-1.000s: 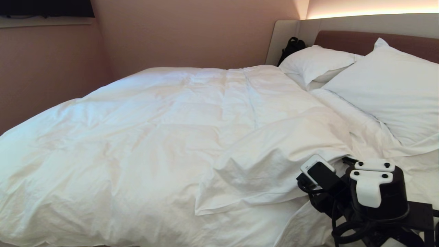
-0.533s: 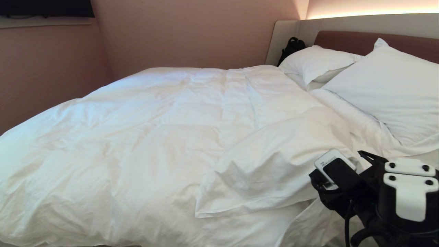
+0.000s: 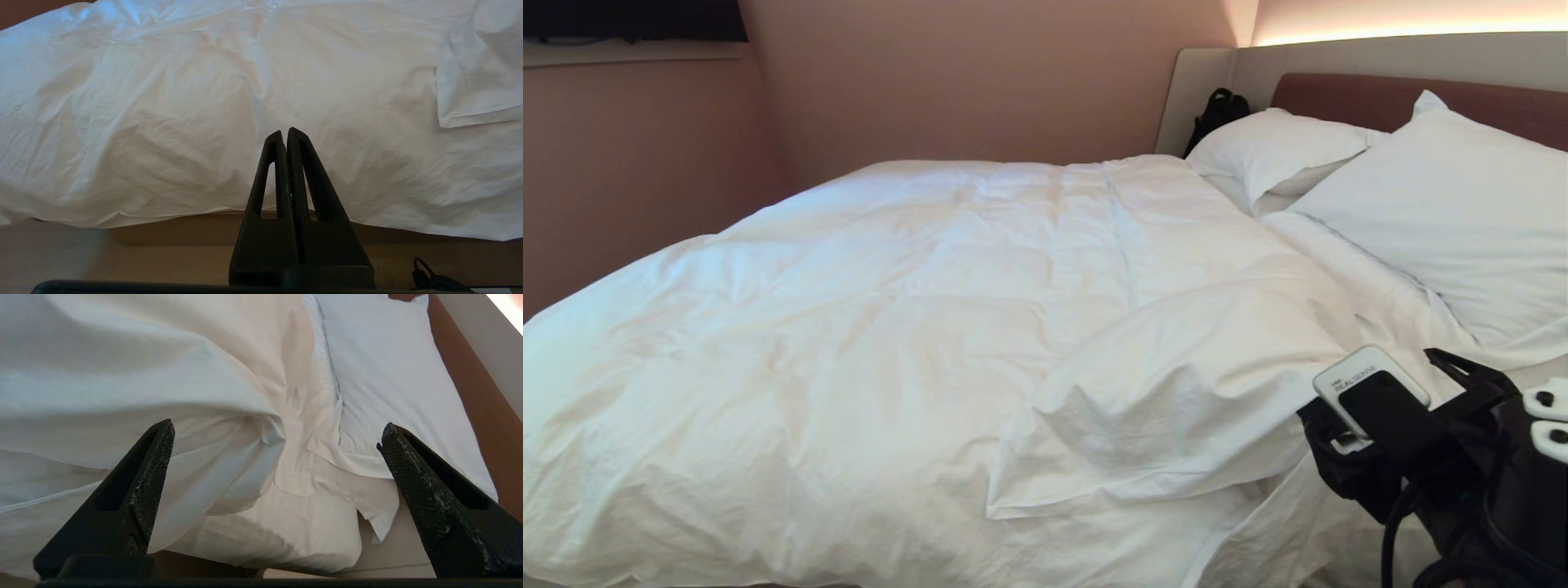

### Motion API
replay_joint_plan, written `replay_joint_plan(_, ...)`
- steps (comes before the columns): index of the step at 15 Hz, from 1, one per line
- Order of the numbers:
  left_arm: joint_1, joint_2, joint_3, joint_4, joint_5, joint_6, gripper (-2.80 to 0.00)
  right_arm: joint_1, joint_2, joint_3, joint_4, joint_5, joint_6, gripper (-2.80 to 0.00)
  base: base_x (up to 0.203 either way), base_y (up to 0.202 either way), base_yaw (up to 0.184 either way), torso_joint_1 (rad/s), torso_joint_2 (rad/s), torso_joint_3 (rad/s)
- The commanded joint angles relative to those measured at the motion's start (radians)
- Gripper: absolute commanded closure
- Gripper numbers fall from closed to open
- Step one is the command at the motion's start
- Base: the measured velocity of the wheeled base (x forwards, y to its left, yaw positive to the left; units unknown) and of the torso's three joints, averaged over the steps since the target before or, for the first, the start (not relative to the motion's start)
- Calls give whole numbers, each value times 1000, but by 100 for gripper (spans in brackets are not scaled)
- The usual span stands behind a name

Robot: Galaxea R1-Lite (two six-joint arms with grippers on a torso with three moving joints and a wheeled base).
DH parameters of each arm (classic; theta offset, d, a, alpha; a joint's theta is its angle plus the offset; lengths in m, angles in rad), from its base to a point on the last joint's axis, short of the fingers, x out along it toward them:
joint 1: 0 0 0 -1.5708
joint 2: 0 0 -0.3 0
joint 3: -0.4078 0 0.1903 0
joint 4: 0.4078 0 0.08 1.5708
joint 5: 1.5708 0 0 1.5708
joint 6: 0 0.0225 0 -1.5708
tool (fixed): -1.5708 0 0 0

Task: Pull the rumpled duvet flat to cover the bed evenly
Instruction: Flatten the corners of the folded blanket

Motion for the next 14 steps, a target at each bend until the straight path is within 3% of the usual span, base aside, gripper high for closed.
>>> replay_joint_plan(1,1,0,0,0,0,0,0,-50,29,-7,-4,-10,-4,-280,0,0,0,0,0,0)
replay_joint_plan(3,1,0,0,0,0,0,0,-98,71,-21,-7,-1,-2,-280,0,0,0,0,0,0)
replay_joint_plan(14,1,0,0,0,0,0,0,-202,235,-74,-66,38,15,-280,0,0,0,0,0,0)
